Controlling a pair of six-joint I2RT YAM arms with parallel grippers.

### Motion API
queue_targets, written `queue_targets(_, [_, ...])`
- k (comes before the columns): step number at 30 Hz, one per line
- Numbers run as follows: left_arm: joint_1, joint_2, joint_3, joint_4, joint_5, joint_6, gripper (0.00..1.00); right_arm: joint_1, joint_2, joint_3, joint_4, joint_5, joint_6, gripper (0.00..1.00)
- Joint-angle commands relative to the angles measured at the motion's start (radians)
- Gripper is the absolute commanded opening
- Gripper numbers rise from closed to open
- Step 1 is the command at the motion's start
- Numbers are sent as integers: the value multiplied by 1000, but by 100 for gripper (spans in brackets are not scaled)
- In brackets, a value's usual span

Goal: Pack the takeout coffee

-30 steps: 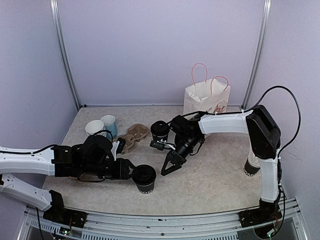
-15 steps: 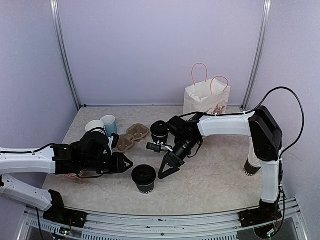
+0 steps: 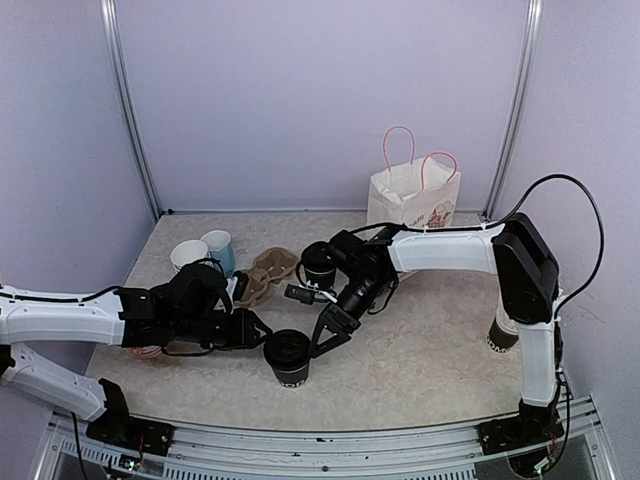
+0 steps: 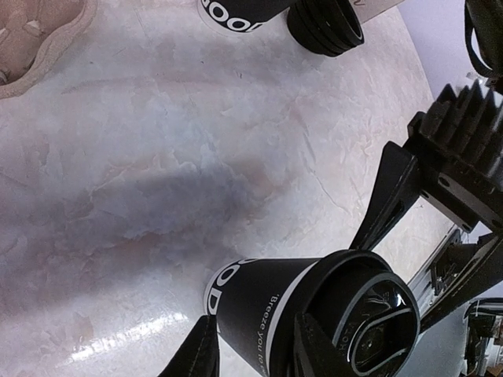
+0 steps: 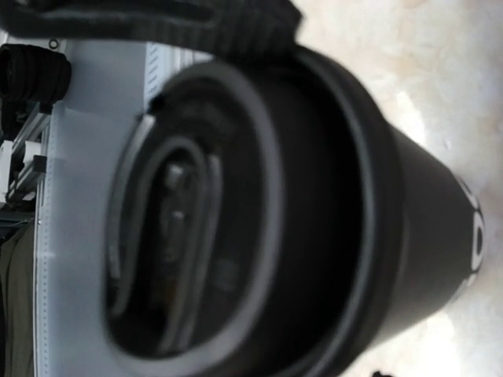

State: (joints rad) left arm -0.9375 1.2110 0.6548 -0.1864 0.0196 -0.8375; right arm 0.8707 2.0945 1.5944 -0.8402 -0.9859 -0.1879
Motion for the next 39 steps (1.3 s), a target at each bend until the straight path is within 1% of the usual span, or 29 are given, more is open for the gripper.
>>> queue_targets(1, [11, 11, -22, 24, 23, 20, 32, 11, 41, 25, -5, 27, 27, 63])
queue_targets(11, [15, 30, -55, 25, 56, 15, 27, 11, 74, 42, -6, 16, 47, 63])
queue_targets(15, [14, 28, -61, 16, 62, 8, 25, 10, 78, 45, -1, 43, 62, 65])
queue_targets(18, [13, 27, -69, 12, 62, -2, 24, 11, 89, 38, 7, 141, 82, 64])
queue_targets(21, [14, 33, -84, -3, 55, -10, 22, 14, 108, 26, 8, 339, 88, 60])
queue_targets(23, [15, 41, -93, -19, 45, -11, 21, 14, 123, 14, 8, 428, 90, 58])
queue_targets(31, [11, 88, -82, -58, 46, -16, 20, 16, 110, -12, 26, 542, 79, 56])
queue_targets(33, [11, 88, -69, -65, 44, -9, 20, 16, 105, -10, 26, 533, 68, 56])
queue_targets(35, [4, 88, -40, -77, 29, 6, 21, 16, 88, -2, 21, 491, 52, 57])
queue_targets(39, [-29, 51, 50, -90, -60, 66, 29, 11, 24, 36, 0, 364, -4, 58])
